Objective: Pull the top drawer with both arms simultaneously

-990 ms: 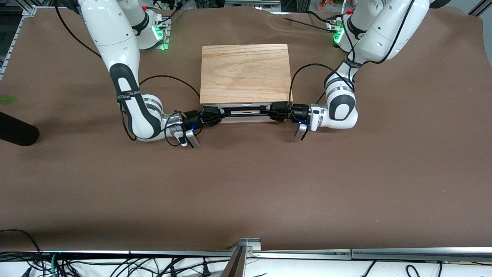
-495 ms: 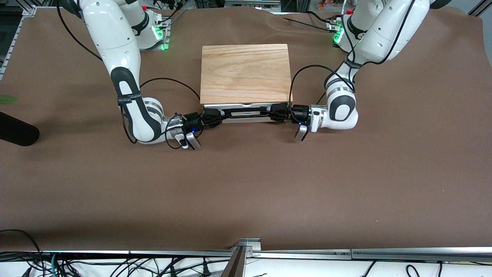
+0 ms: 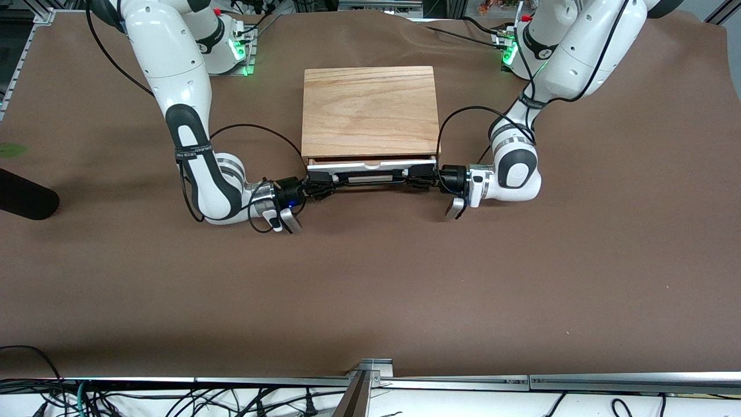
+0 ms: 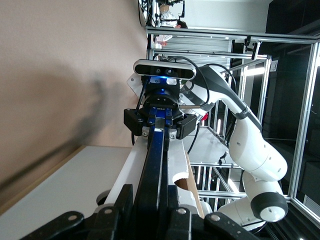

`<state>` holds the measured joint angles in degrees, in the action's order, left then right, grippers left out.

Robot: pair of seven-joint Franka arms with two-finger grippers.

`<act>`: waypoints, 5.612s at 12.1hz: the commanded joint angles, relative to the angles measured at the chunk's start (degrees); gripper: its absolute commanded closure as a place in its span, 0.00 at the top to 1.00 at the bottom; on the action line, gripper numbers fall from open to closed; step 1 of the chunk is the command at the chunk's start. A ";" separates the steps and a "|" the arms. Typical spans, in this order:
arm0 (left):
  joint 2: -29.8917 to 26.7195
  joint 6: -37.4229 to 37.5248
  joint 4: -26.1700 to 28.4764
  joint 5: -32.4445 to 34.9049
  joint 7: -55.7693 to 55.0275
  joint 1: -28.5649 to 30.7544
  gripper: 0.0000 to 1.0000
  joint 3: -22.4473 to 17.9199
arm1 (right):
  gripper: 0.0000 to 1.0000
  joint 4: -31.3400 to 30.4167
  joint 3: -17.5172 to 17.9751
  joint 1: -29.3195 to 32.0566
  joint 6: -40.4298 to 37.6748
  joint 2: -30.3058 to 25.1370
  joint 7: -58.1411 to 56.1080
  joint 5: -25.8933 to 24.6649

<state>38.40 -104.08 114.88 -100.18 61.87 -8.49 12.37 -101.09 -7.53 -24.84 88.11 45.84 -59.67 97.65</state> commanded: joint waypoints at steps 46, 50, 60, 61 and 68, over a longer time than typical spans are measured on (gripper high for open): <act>-27.99 2.65 -12.07 67.43 -52.26 4.63 1.00 -13.52 | 1.00 25.77 -18.30 3.40 -2.85 -21.57 57.91 -86.64; -38.12 9.23 -11.87 87.13 -57.12 3.84 1.00 -12.82 | 1.00 31.47 -18.23 3.48 -8.39 -22.10 58.08 -95.69; -37.00 21.01 -26.28 100.18 -57.71 4.27 1.00 -13.87 | 1.00 17.06 1.11 21.84 -3.21 -39.34 62.22 -98.27; -34.82 24.42 -28.12 100.18 -61.04 4.01 1.00 -13.69 | 1.00 18.55 1.03 22.20 -3.82 -37.85 62.13 -98.09; -33.92 26.39 -30.78 100.27 -63.63 4.89 1.00 -13.25 | 1.00 19.97 0.94 21.94 -3.29 -36.26 62.48 -99.32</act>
